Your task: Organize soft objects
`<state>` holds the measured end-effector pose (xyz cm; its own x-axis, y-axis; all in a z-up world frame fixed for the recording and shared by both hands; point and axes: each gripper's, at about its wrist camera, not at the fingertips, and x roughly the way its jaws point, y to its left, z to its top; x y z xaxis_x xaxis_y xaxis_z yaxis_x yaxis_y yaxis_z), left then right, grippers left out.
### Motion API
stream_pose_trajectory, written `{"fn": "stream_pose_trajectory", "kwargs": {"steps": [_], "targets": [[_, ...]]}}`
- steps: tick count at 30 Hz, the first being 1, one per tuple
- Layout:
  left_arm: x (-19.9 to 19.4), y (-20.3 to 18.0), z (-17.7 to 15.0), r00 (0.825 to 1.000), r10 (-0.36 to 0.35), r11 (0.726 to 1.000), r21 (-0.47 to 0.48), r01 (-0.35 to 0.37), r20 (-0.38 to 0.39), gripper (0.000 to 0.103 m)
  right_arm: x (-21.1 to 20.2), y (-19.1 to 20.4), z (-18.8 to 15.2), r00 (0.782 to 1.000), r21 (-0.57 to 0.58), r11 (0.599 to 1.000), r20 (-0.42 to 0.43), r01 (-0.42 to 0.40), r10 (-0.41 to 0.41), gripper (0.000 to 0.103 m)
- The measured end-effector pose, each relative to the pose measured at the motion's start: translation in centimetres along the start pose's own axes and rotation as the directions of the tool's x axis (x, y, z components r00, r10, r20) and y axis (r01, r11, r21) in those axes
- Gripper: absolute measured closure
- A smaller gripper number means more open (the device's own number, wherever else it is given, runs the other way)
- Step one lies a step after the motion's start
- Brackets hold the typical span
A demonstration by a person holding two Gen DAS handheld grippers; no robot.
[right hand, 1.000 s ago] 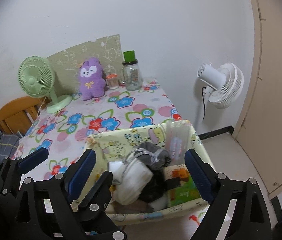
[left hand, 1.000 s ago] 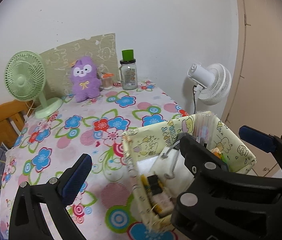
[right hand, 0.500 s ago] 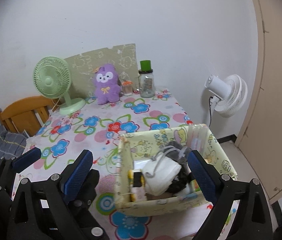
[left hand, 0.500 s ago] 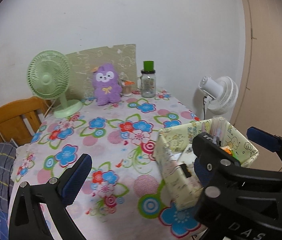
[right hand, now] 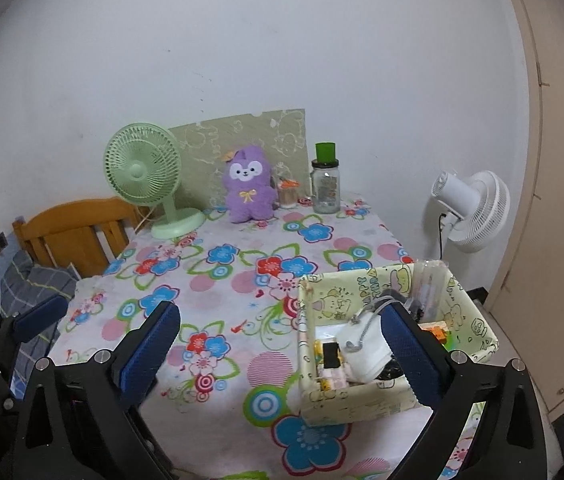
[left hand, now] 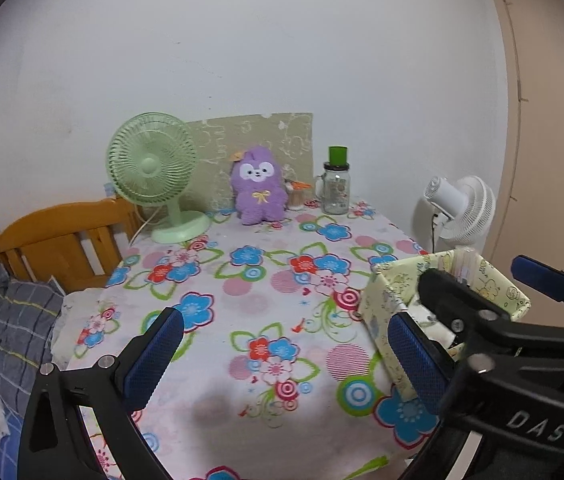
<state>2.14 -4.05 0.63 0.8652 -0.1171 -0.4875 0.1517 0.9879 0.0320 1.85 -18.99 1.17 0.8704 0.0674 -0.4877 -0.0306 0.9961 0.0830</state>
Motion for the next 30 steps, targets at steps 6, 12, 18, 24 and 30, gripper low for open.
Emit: {"fn": "stream_pose_trajectory", "kwargs": {"steps": [6, 12, 18, 24, 30], "targets": [[-0.7, 1.9, -0.5, 0.999, 0.041, 0.998, -0.044, -0.04, 0.01, 0.0, -0.6, 0.4, -0.3, 1.0, -0.005, 1.0, 0.013, 0.002, -0.002, 0.001], [-1.4, 2.8, -0.9, 0.998, 0.06, 0.996, -0.073, -0.058, 0.02, 0.0, -1.2, 0.3, -0.5, 1.0, -0.004, 1.0, 0.028, -0.002, 0.002, 0.001], [-1.6, 3.2, -1.3, 0.997, 0.072, 0.993, -0.091, -0.07, 0.015, 0.0, -1.3, 0.0, -0.7, 1.0, 0.004, 1.0, 0.027, -0.013, 0.013, 0.0], [-1.7, 3.4, -1.5, 0.996, 0.083, 0.992, -0.101, -0.081, 0.016, 0.0, -1.5, -0.3, -0.8, 0.999, 0.005, 1.0, 0.033, -0.012, 0.011, 0.0], [-1.7, 3.5, -1.5, 0.996, 0.089, 0.991, -0.107, -0.086, 0.017, 0.0, -1.6, -0.5, -0.8, 0.999, 0.012, 1.0, 0.031, -0.021, 0.02, 0.0]]}}
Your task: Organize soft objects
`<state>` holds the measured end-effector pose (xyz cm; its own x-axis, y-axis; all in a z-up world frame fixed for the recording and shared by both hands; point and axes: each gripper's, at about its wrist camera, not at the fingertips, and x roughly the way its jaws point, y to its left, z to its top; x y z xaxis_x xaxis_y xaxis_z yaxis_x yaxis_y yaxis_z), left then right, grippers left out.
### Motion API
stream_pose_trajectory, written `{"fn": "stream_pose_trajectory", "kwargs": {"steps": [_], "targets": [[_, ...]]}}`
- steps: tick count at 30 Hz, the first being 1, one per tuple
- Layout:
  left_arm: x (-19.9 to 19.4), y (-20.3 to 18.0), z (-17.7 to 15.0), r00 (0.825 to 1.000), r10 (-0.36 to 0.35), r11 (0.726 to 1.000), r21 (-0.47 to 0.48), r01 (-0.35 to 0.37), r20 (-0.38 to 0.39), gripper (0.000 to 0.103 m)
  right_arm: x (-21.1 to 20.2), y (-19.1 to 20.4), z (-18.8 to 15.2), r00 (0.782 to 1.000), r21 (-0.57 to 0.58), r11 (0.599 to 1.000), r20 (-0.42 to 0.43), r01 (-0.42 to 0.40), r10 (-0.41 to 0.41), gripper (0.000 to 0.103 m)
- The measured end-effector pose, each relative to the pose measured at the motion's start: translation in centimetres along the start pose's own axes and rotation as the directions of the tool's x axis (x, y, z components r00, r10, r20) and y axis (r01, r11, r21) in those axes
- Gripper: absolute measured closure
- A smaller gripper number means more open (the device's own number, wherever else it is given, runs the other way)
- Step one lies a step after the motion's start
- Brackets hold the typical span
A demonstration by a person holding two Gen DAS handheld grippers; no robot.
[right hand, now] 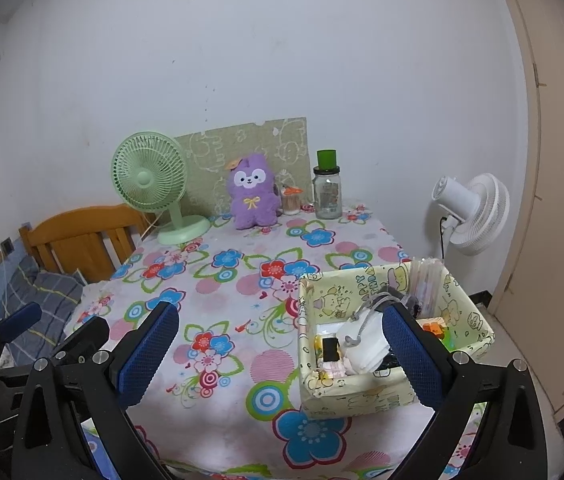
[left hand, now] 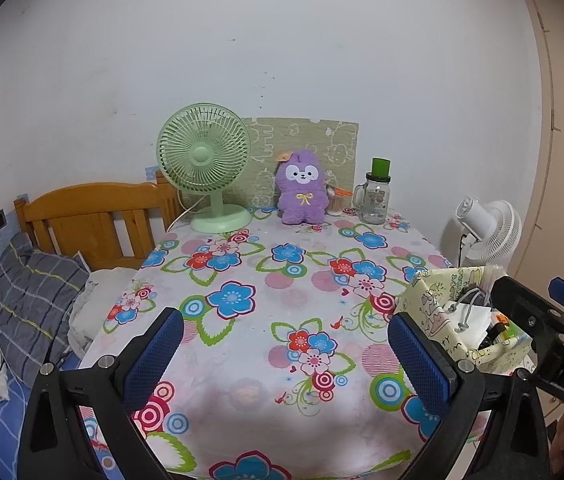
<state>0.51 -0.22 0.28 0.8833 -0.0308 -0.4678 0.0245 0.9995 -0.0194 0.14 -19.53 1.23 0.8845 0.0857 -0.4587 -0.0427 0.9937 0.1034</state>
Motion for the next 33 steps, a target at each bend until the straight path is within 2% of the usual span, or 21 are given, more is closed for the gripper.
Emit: {"fn": "stream_pose_trajectory", "kwargs": {"steps": [33], "targets": [[0.05, 0.45, 0.41, 1.0, 0.012, 1.0, -0.006, -0.012, 0.011, 0.0, 0.19, 0.0, -0.05, 1.0, -0.014, 1.0, 0.008, 0.012, -0.012, 0.0]]}}
